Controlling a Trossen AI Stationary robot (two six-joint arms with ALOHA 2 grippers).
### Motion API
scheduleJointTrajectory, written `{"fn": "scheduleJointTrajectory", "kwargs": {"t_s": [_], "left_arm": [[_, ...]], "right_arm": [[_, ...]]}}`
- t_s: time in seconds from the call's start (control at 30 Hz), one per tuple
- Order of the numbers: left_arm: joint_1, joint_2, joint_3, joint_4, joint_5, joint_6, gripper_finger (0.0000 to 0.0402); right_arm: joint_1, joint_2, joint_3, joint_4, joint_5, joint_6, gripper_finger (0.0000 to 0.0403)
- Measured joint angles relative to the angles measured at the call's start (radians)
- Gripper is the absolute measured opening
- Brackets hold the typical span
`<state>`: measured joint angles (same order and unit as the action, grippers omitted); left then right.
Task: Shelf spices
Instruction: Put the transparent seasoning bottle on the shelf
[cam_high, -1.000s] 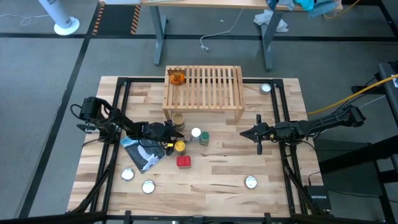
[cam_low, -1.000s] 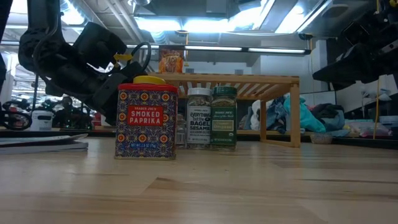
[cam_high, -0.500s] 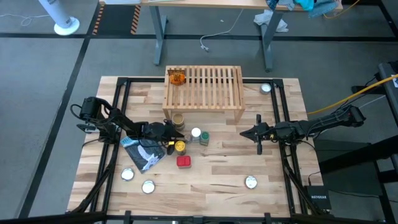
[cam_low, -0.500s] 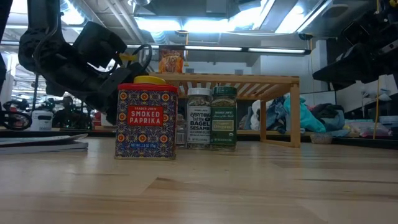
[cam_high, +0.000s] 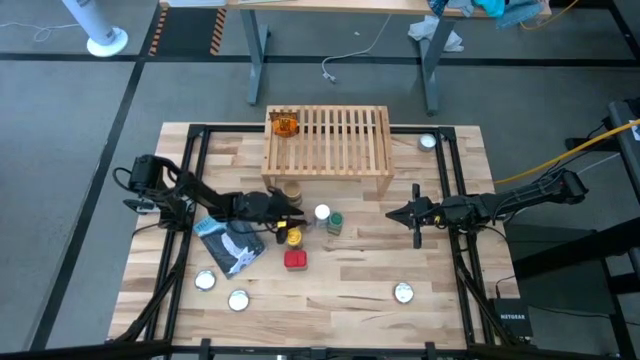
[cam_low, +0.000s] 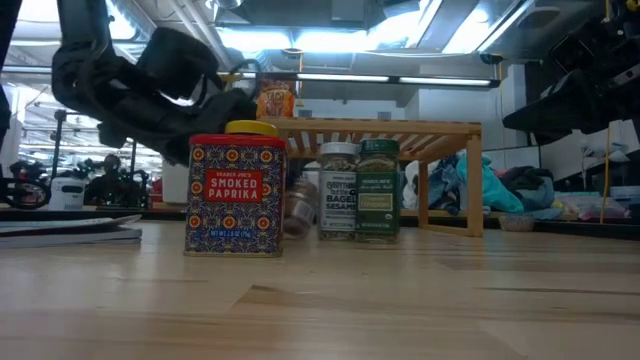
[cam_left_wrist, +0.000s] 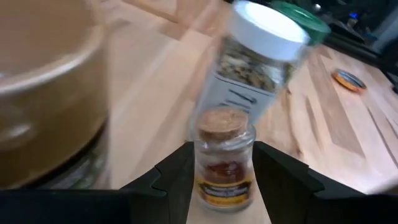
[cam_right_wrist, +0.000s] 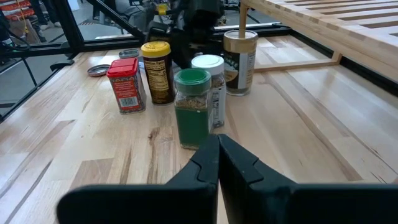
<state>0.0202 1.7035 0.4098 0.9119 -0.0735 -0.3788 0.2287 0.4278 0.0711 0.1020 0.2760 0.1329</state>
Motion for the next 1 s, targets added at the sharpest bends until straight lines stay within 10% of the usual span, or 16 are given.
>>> {"fn": "scheduleJointTrajectory", "kwargs": {"t_s": [1.0], "left_arm": [[-0.036, 0.000, 0.005, -0.039, -0.034, 0.019, 0.0155]], "right_arm": [[0.000, 0.000, 0.000, 0.000, 0.000, 0.000, 0.0008]]}}
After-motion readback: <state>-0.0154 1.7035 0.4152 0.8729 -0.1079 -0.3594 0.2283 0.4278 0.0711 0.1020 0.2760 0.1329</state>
